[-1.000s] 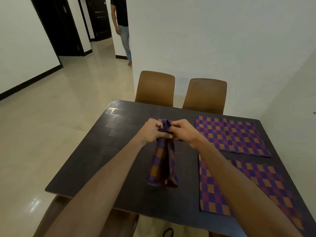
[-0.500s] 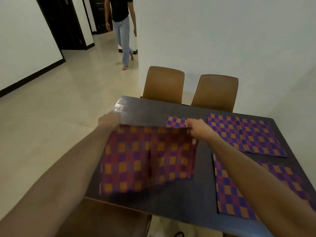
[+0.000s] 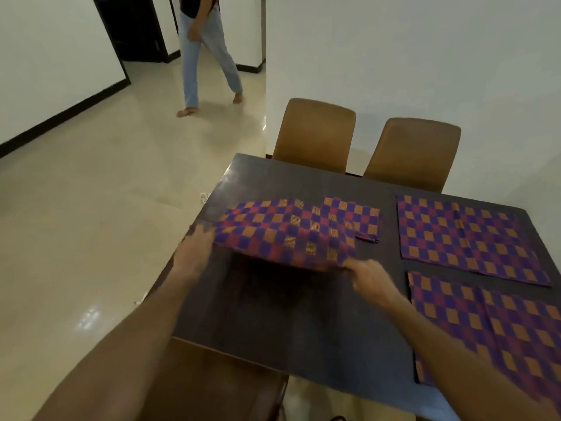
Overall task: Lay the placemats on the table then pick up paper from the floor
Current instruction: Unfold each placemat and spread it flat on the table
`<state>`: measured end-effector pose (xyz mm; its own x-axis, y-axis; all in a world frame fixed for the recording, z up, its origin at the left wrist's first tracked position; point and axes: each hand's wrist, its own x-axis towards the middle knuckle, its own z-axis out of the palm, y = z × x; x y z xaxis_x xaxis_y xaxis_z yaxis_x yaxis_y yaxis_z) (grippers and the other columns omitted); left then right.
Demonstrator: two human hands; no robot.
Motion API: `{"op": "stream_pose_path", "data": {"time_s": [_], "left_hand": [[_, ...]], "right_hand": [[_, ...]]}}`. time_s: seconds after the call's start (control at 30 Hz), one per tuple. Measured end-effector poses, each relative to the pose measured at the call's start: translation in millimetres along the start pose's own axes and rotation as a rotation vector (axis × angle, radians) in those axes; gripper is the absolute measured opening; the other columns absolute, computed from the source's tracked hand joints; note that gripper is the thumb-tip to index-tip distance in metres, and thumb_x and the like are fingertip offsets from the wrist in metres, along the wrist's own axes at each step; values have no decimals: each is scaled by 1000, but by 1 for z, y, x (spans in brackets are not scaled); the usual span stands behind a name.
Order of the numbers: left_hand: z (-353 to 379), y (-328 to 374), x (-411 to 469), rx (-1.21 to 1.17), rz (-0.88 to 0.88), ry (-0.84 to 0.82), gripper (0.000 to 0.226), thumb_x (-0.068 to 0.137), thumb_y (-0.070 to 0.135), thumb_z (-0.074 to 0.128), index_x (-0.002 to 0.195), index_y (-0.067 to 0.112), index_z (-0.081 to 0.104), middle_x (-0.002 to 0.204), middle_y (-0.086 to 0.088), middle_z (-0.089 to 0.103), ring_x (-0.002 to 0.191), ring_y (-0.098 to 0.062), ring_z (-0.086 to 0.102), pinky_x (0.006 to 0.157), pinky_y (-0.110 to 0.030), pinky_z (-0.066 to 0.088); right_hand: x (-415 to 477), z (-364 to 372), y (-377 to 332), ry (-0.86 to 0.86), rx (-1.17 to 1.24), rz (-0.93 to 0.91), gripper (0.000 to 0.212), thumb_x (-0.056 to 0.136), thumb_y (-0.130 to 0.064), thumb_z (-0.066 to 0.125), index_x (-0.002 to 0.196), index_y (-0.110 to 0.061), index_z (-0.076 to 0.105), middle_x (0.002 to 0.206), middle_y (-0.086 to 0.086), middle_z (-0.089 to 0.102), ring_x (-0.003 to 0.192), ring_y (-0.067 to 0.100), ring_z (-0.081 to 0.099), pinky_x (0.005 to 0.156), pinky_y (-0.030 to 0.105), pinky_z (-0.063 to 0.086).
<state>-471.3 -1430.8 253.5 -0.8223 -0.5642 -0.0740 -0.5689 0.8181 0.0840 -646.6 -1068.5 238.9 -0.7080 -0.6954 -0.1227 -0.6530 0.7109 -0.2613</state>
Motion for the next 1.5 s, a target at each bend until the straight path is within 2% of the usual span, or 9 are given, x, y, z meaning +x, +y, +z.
{"op": "stream_pose_path", "data": {"time_s": [0.13,0.23,0.33,0.47,0.57,0.7,0.87,1.07,1.5], "left_hand": [[71,-9,-47,-15,-75,-341,39,101,18,43,139,17,47,142,-13,42,120,-37,56,99,-46,47],[99,-8,-64,59,-158,-446,35,99,33,48,131,20,50,137,-7,49,122,-30,56,101,-43,47],[119,5,-64,105,-32,-353,39,102,38,38,135,21,51,145,-7,49,133,-29,48,112,-45,39],[140,48,-49,8,250,-438,55,107,39,28,158,27,13,168,-5,5,155,-30,5,122,-50,16],[161,56,-38,-3,192,-598,59,104,55,23,154,47,-8,165,2,-23,151,-36,-21,116,-68,0],[172,28,-53,-40,-45,-637,72,89,79,17,145,57,-22,157,11,-40,148,-32,-31,108,-78,-4],[167,25,-57,-50,-119,-699,78,87,82,17,147,53,-24,158,8,-39,148,-35,-30,110,-78,3],[167,31,-37,4,82,-347,80,87,76,-6,157,37,-6,168,-2,-10,153,-33,-12,122,-56,1],[185,0,-4,-56,22,-461,79,86,75,5,154,40,-18,164,4,-25,151,-29,-22,117,-59,-14]], "right_hand": [[-27,76,-5,-401,47,82,36,90,-45,52,122,-33,63,126,-6,65,119,22,60,102,42,44],[-32,104,-15,-601,67,119,81,74,-88,39,133,-35,53,138,-7,51,131,20,47,109,52,33],[-19,111,-28,-379,136,154,89,83,-80,20,149,-23,36,156,-1,35,141,23,36,114,50,29],[7,132,-60,-316,123,95,72,98,-61,20,158,-25,7,166,2,5,152,24,8,120,50,10],[12,166,-71,-444,81,80,70,97,-64,20,157,-34,-1,166,-2,-10,153,25,-8,120,57,0],[0,179,-38,-365,-41,24,81,89,-76,18,155,-37,-7,165,-7,-11,152,18,-9,121,54,0],[4,173,-30,-388,-55,-17,90,84,-81,23,155,-35,-7,165,-5,-13,152,19,-11,121,56,-1],[7,173,-24,-149,96,219,78,93,-71,17,157,-31,0,166,-1,-3,153,25,-5,121,50,-1],[13,183,-9,-226,-37,163,85,90,-76,19,155,-31,-14,164,-2,-16,151,24,-17,119,49,-10]]}}
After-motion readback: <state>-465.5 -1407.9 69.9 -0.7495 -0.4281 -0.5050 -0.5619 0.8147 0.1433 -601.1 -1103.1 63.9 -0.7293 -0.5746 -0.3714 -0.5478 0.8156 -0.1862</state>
